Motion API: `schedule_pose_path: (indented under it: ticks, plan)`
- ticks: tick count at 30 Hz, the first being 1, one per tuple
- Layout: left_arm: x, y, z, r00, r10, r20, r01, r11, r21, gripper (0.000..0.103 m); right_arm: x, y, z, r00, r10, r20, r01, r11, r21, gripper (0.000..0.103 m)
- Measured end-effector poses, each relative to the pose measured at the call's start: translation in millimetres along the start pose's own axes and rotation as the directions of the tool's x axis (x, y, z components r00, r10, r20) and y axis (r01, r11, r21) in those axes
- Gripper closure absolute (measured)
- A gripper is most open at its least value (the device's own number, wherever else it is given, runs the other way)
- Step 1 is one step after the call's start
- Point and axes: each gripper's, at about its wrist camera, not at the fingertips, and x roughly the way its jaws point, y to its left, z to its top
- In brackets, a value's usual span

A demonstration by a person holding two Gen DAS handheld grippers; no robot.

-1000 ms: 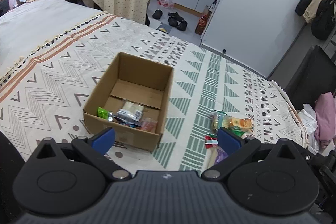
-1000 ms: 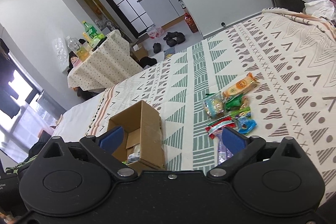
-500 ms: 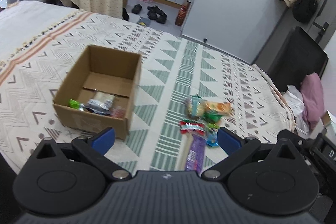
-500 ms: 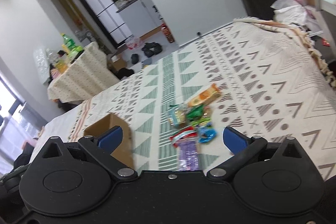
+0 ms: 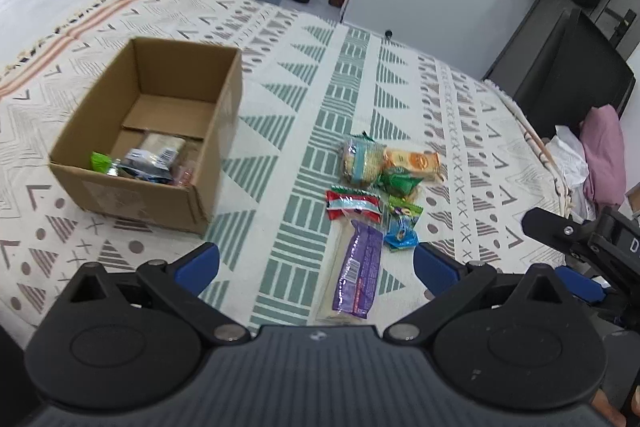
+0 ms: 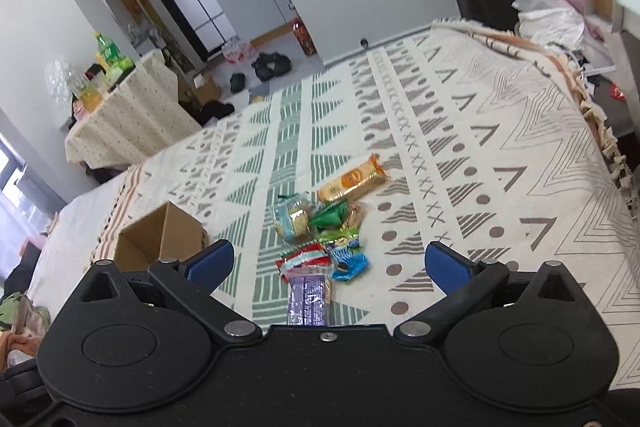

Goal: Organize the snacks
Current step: 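Grasp the purple bar with the left gripper while the right grasps the blue snack bag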

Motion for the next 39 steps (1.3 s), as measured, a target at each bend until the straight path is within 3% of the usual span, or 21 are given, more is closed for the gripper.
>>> schedule_pose_path:
  ticks: [10, 21, 29, 34, 39]
  plan:
    - [44.7, -10.5, 1.3, 0.996, 0.02, -0.082, -0.021, 1.0, -0.003, 0.0, 44.1, -7.1, 12.4, 0.987, 0.043, -0.153, -0.049, 0.998, -0.041, 0.003]
    - [95.3, -19.2, -0.8, 0.987, 0.025, -0.159, -0.025, 1.0, -0.003, 0.004, 102.3, -15.8, 26.2, 0.961, 0.05, -0.273, -0.075, 0.994, -0.083, 0.017]
    - [127.1, -26.1, -10.8, 0.978, 0.04, -0.203, -0.04, 0.999, 0.002, 0.02, 138.1, -36.2, 16.8, 0.932, 0.099, -0.347, -0.116, 0.993, -0.028, 0.033]
    - [145.2, -32.5, -16.0, 0.973, 0.044, -0.228, -0.046, 0.999, -0.005, 0.035, 147.9, -41.7, 13.1, 0.924, 0.12, -0.362, -0.14, 0.99, -0.029, 0.037]
    - [155.4, -36.1, -19.5, 0.971, 0.065, -0.228, -0.072, 0.997, -0.027, 0.043, 160.2, -46.1, 13.0, 0.92, 0.155, -0.361, -0.173, 0.985, -0.017, 0.041]
